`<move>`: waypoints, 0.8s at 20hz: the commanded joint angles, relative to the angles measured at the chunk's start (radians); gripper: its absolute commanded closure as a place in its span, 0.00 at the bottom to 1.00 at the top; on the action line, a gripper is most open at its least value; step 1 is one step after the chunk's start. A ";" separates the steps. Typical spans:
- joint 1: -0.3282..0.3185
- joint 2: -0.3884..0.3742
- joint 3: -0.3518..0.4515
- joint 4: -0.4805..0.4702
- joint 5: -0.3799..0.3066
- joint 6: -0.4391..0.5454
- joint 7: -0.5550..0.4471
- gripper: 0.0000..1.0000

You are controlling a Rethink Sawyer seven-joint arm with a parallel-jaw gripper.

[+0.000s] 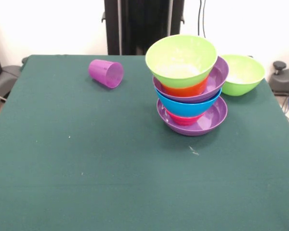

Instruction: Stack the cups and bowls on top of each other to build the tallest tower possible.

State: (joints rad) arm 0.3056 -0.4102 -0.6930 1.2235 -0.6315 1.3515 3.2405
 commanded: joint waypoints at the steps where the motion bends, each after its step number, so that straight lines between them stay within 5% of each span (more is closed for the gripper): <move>1: -0.066 -0.008 0.076 -0.109 -0.025 0.163 -0.386 0.00; 8: -0.226 0.185 0.199 -0.226 0.129 0.514 -0.416 0.00; 11: -0.291 0.201 0.232 -0.229 0.263 0.651 -0.279 0.00; 16: -0.334 0.223 0.224 -0.303 0.254 0.724 -0.272 0.00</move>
State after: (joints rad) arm 0.0231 -0.2944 -0.6452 1.0235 -0.4481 1.9223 3.1025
